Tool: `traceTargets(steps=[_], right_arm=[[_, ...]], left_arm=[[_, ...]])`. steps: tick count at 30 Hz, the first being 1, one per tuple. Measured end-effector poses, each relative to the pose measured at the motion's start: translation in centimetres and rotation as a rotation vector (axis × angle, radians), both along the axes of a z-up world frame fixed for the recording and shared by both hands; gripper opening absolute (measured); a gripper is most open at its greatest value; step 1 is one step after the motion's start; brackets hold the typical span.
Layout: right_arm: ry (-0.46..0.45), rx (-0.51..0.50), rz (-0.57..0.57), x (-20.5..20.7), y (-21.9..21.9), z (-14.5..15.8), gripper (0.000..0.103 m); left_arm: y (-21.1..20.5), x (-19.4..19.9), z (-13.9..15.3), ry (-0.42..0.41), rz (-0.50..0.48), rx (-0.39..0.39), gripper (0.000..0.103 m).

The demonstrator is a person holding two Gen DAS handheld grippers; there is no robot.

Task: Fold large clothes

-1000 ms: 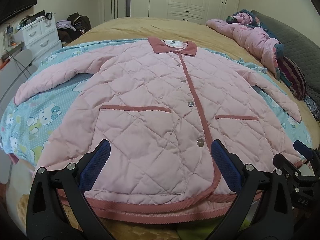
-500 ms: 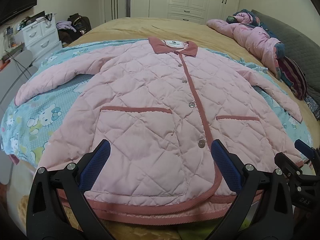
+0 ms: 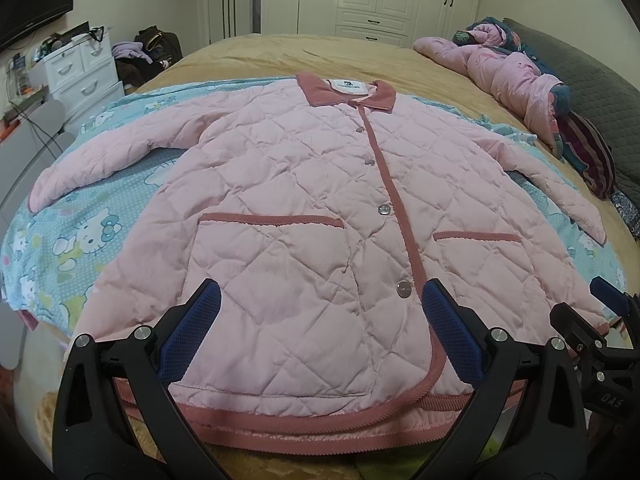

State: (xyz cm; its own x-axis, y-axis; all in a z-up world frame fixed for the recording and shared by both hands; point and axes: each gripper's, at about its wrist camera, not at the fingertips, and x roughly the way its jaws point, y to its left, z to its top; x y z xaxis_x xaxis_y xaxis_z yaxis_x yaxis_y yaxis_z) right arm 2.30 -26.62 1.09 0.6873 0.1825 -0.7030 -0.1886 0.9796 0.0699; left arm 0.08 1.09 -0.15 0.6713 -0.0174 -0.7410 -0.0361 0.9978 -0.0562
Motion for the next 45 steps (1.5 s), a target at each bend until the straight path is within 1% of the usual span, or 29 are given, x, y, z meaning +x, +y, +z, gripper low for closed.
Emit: traceTargets(steps=[6, 10, 14, 18, 21, 23, 25, 30, 33, 36, 38, 41, 45], right_arm=[[0.011, 0.002, 0.005, 1.1, 0.1, 0.0, 0.099], [0.018, 0.014, 0.008, 2.4, -0.1, 0.3, 0.099], [0.017, 0.032, -0.004, 4.5, -0.5, 1.1, 0.099], [-0.003, 0.022, -0.028, 6.9, -0.9, 1.9, 0.099], [0.001, 0.037, -0.044, 8.8, -1.4, 2.4, 0.099], [0.003, 0.047, -0.049, 9.9, -1.7, 2.6, 0.099], [0.002, 0.044, -0.058, 10.9, -2.0, 2.8, 0.099], [0.015, 0.06, -0.082, 13.5, -3.1, 2.6, 0.099], [0.022, 0.064, -0.112, 15.1, -4.1, 2.4, 0.099], [0.057, 0.099, -0.146, 16.9, -5.8, 1.8, 0.099], [0.065, 0.096, -0.197, 18.0, -7.1, 1.3, 0.099], [0.075, 0.093, -0.253, 19.1, -9.0, 0.6, 0.099], [0.135, 0.148, -0.359, 21.3, -13.1, -1.5, 0.099]], left_arm=[[0.0, 0.7, -0.2, 0.008, 0.007, 0.011, 0.094], [0.0, 2.2, 0.0, 0.011, 0.01, 0.021, 0.094], [0.1, 3.8, 0.5, 0.01, 0.014, 0.03, 0.094], [-0.3, 5.6, 0.9, 0.013, 0.006, 0.04, 0.094], [-0.3, 6.9, 1.3, 0.023, -0.003, 0.018, 0.094], [-0.4, 7.9, 1.6, 0.022, -0.005, 0.021, 0.094], [-0.6, 9.1, 1.8, 0.018, -0.005, 0.034, 0.094], [-1.2, 11.7, 2.3, 0.02, -0.017, 0.036, 0.094], [-1.5, 13.4, 2.4, 0.027, -0.027, 0.03, 0.094], [-1.8, 15.2, 2.3, 0.037, -0.037, 0.033, 0.094], [-2.1, 16.2, 2.3, 0.047, -0.045, 0.034, 0.094], [-2.4, 18.0, 2.2, 0.061, -0.054, 0.01, 0.094], [-2.8, 20.3, 2.0, 0.069, -0.052, 0.006, 0.094]])
